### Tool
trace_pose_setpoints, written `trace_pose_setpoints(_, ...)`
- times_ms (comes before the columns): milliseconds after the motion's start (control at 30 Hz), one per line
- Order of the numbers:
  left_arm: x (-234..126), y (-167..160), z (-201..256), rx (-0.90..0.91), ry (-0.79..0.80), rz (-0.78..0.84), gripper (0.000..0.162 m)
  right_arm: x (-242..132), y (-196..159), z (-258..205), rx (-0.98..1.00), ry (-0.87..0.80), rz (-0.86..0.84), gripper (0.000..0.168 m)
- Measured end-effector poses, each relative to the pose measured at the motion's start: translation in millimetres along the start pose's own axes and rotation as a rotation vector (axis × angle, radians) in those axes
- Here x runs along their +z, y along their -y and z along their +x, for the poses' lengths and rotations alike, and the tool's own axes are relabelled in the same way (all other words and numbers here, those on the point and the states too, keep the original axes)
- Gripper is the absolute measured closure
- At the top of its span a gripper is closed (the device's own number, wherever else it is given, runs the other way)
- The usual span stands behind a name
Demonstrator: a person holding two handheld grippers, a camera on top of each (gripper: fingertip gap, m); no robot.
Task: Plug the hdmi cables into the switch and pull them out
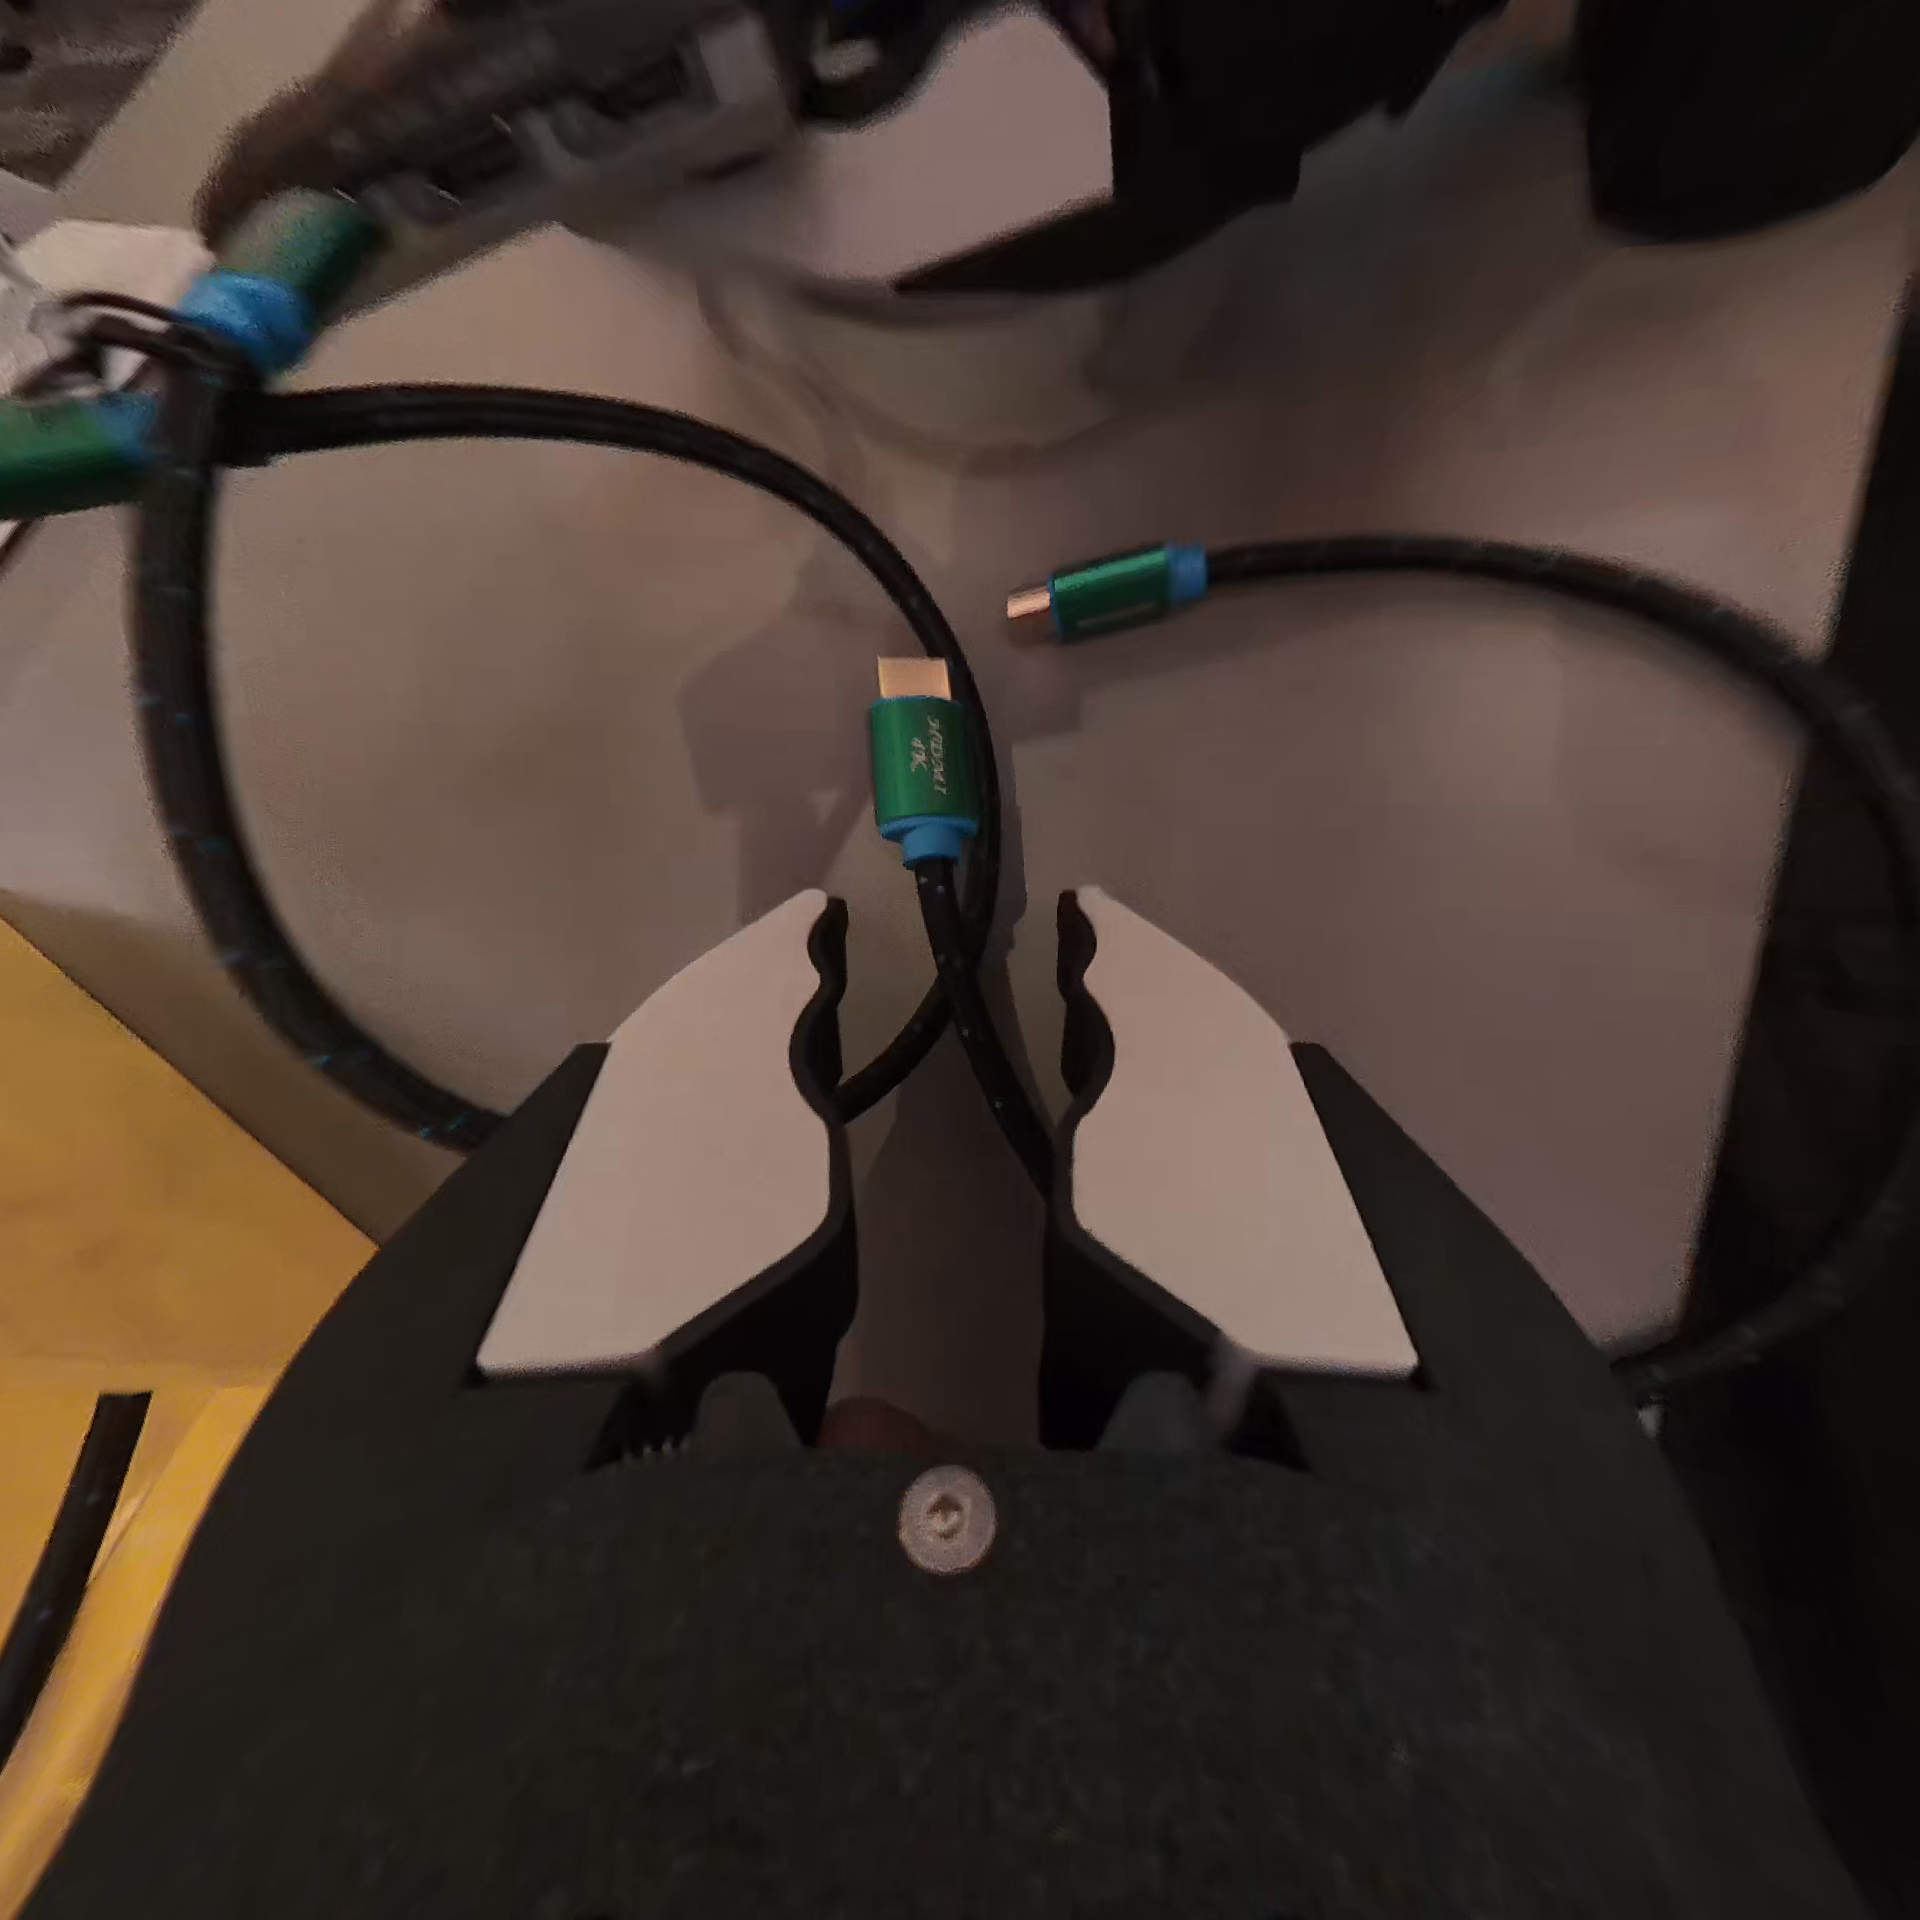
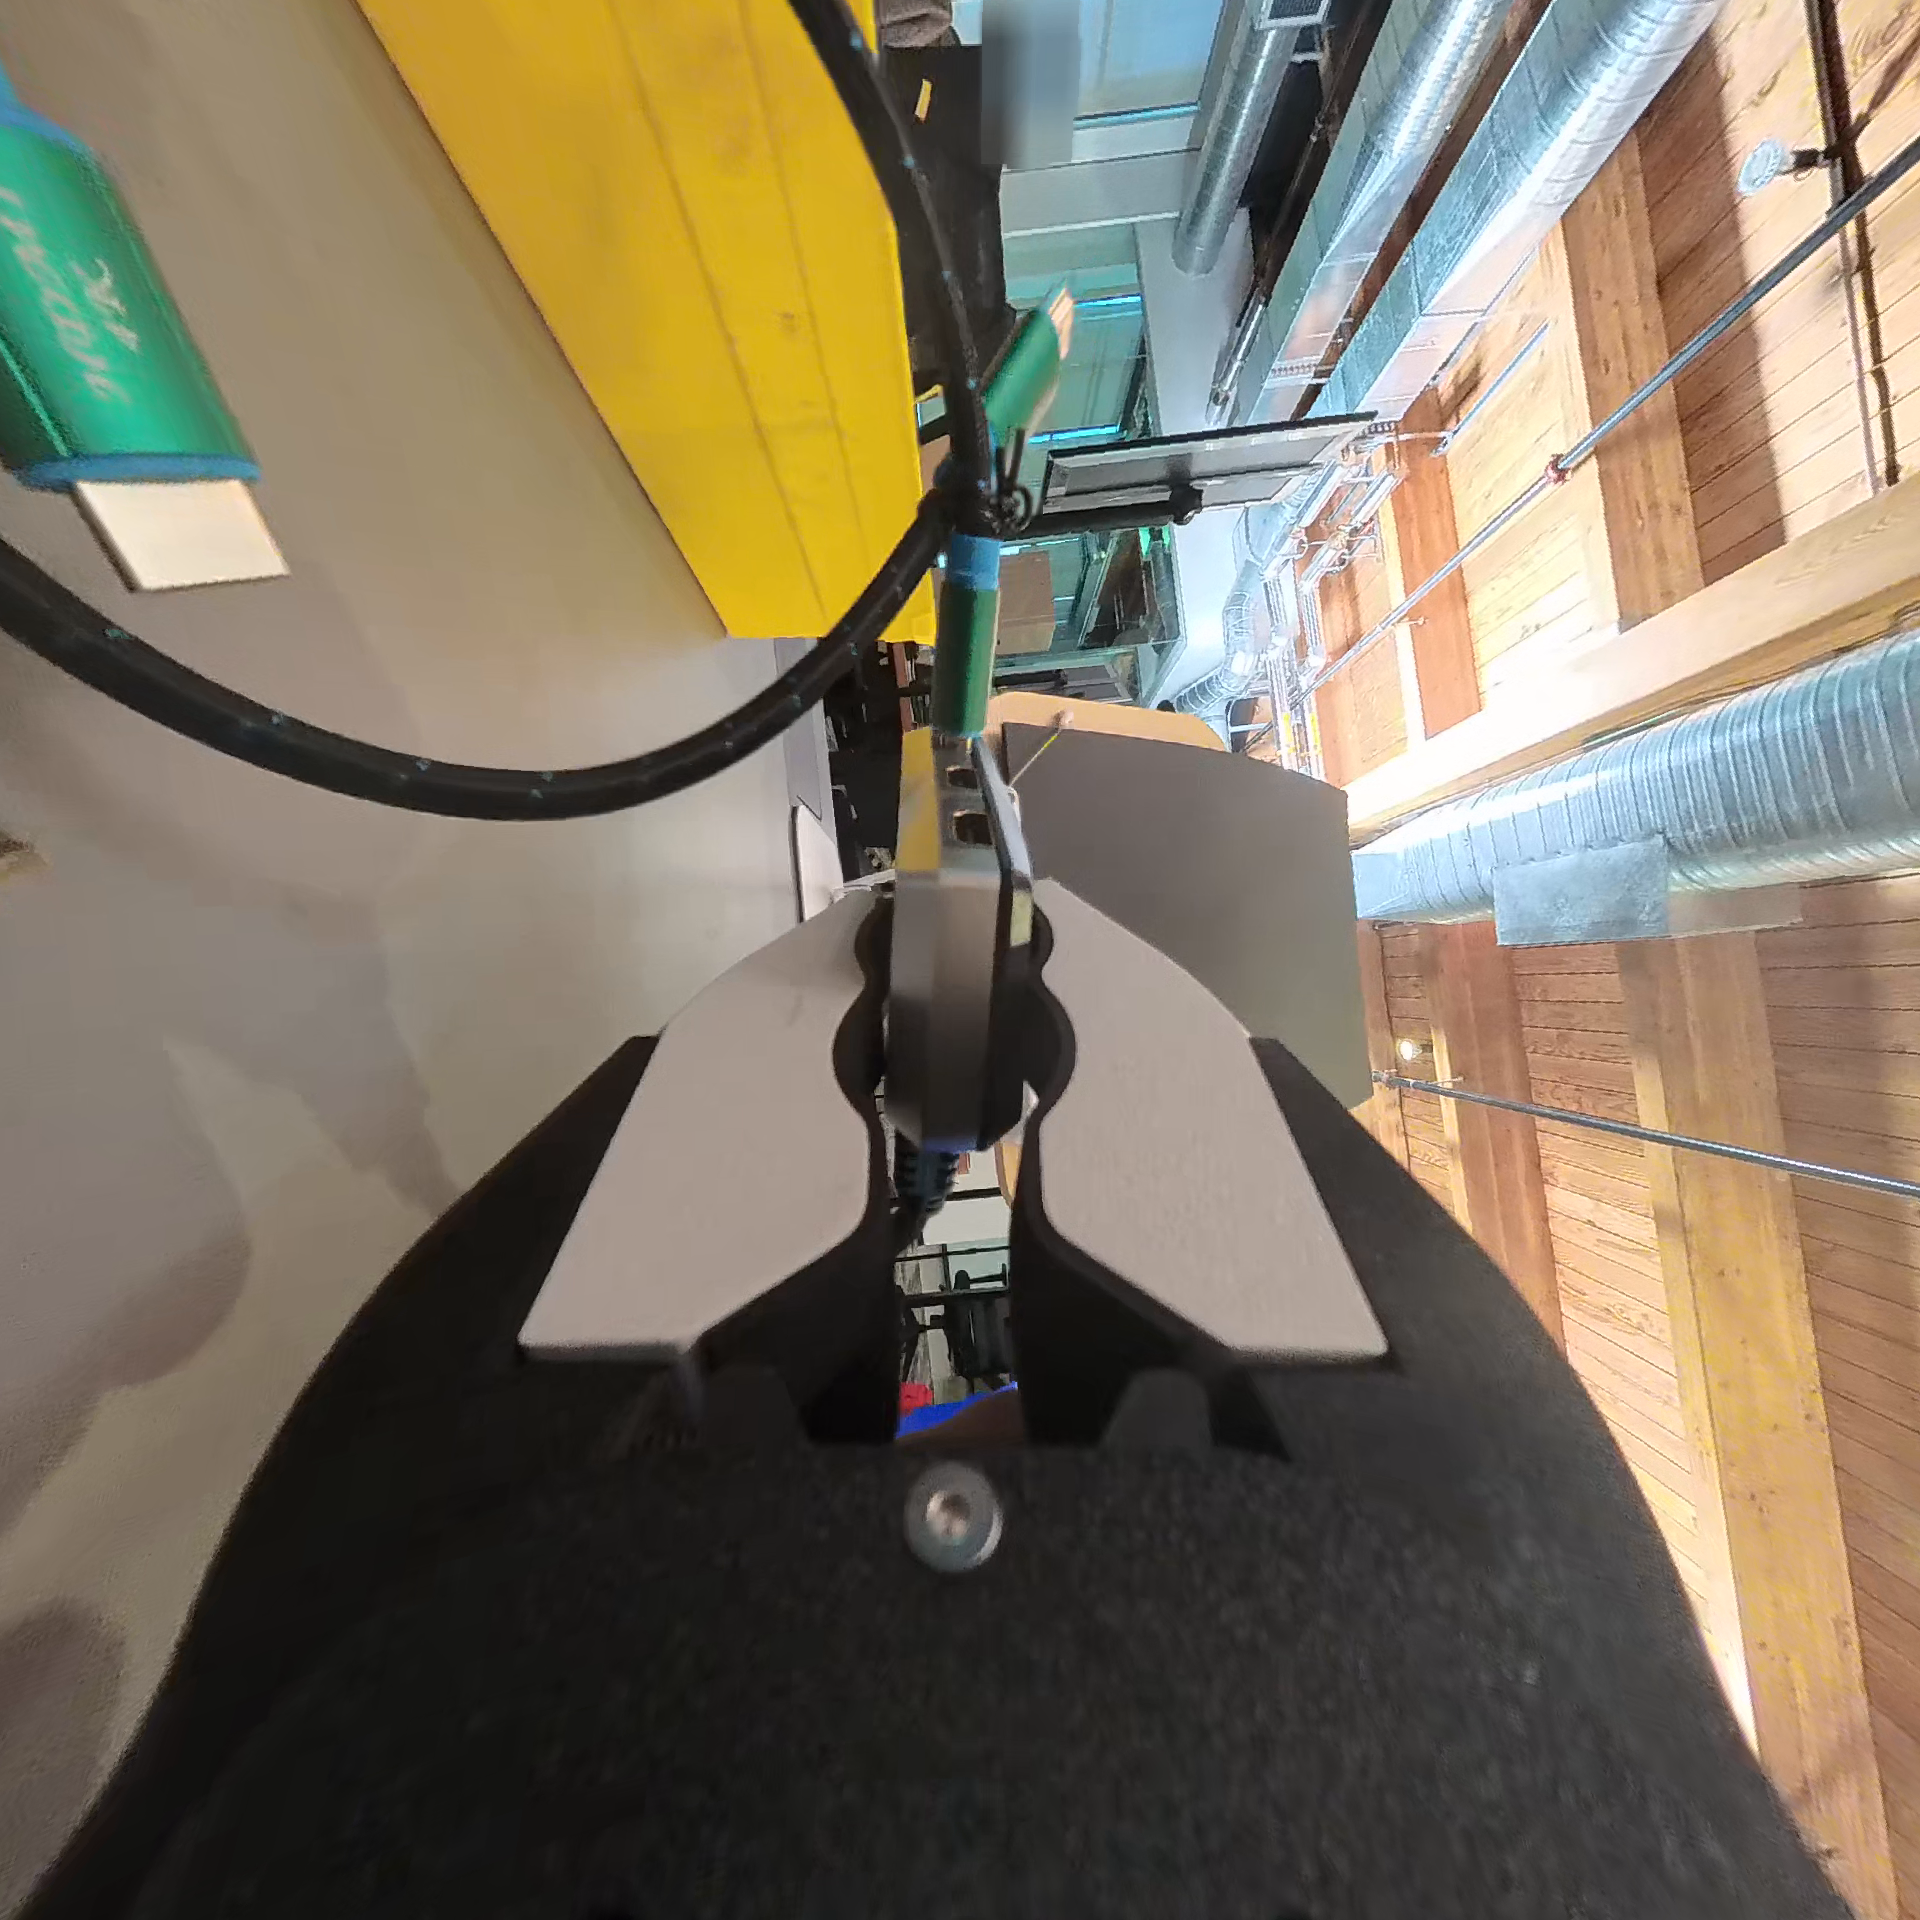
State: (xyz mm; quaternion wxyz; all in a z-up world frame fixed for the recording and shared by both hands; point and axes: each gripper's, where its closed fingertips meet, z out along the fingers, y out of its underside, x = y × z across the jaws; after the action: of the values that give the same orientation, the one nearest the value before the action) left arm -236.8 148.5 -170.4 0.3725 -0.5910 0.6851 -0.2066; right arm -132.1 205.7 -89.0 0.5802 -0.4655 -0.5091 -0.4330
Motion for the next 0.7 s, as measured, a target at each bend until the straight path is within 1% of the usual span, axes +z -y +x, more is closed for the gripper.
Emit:
trace_pose_setpoints(33, 4, -3, 0, 0.024, 0.01, -0.031, 0.124, 1, 0, 0, 0.0, 0.001, -0.002, 0.146)
trace_pose_setpoints(100, 10, -7, -3, 0.046, 0.037, -0.074, 0.129, 3, 0, -1, 0.011, -0.001, -0.005, 0.147)
trace_pose_setpoints(167, 16, -11, -8, 0.093, 0.084, -0.098, 0.149, 5, 0, -2, 0.02, 0.002, -0.007, 0.147)
trace_pose_setpoints(200, 17, -10, -8, 0.102, 0.092, -0.088, 0.153, 5, 0, -3, 0.016, 0.001, -0.007, 0.147)
trace_pose_setpoints(300, 17, -10, -9, 0.08, 0.086, -0.085, 0.155, 5, 0, -3, 0.012, 0.003, -0.007, 0.147)
trace_pose_setpoints(367, 14, -9, -5, 0.027, 0.029, -0.077, 0.155, 6, 1, -5, -0.006, 0.008, -0.011, 0.147)
trace_pose_setpoints(467, -6, 15, -2, -0.132, -0.085, 0.034, 0.155, 7, 2, -7, -0.012, 0.016, -0.009, 0.146)
trace_pose_setpoints(567, -32, 45, -10, -0.175, -0.136, 0.071, 0.157, 8, 3, -6, -0.017, 0.02, -0.012, 0.146)
trace_pose_setpoints(633, -45, 66, -25, -0.259, -0.13, 0.05, 0.156, 8, 5, -5, -0.02, 0.017, -0.013, 0.147)
trace_pose_setpoints(700, -47, 77, -31, -0.298, -0.167, -0.036, 0.156, 8, 7, -3, -0.019, 0.015, -0.011, 0.146)
